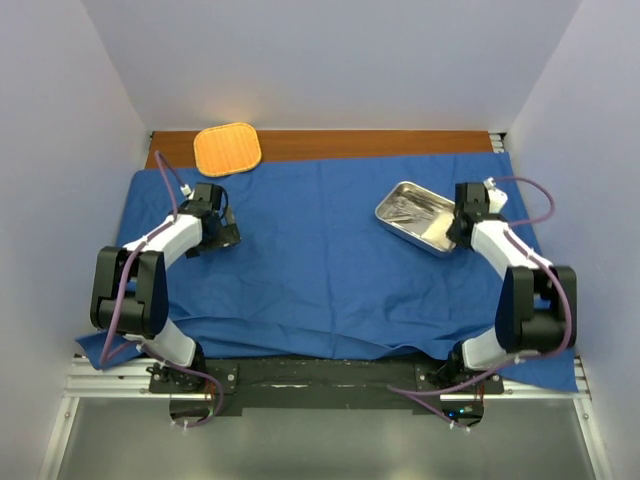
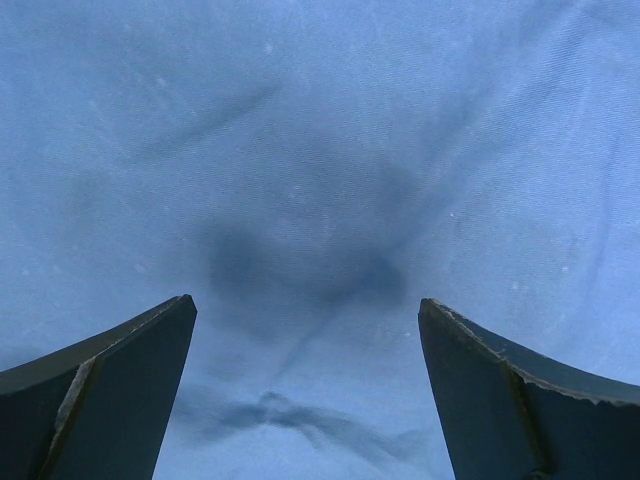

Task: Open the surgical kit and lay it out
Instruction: Move the container from the surgical kit.

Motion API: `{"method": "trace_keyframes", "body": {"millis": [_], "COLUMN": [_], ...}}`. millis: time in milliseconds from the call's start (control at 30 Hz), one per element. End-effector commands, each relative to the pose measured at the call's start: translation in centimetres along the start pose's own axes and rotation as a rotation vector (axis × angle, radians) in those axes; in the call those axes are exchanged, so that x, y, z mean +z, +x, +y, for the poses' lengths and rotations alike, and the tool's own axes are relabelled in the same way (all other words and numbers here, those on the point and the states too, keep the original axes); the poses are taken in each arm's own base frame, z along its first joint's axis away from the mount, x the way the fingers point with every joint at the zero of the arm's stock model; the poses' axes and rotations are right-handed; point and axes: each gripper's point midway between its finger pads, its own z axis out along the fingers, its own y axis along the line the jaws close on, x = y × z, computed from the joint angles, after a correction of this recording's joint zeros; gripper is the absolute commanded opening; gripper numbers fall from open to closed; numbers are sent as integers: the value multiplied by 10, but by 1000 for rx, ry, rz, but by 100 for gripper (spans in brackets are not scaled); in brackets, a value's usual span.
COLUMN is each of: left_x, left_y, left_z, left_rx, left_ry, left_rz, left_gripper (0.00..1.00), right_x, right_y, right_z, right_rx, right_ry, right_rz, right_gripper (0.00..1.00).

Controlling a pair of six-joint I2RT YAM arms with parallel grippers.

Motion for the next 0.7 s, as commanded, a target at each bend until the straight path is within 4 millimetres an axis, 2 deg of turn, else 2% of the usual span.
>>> {"method": "trace_keyframes", "body": {"millis": [0, 133, 167, 233, 400, 500, 667], "left_x": [7, 9, 9, 9, 9, 9, 8], "left_y": [-5, -5, -5, -6, -5, -4, -4], "left_z": [-1, -1, -1, 0, 2, 2, 2], "left_rx": [6, 4, 4, 4, 5, 4, 4], "left_ry": [-7, -7, -10, -15, -21, -21, -20], "left_rz": [-30, -37, -38, -42, -40, -39, -38], "left_gripper": [100, 100, 100, 100, 100, 100, 100], "right_x": [-26, -30, -28, -27, -22, -19, -13], "right_y": [-31, -23, -15, -10, 18, 31, 45], "right_z": [-31, -54, -61, -66, -81, -84, -77], "right_rx": [366, 552, 567, 662, 770, 824, 878], "right_ry": [120, 218, 245, 272, 363, 384, 366], "right_rz": [-226, -268, -264, -277, -233, -209, -151], "right_gripper": [0, 0, 0, 0, 0, 0, 0]}}
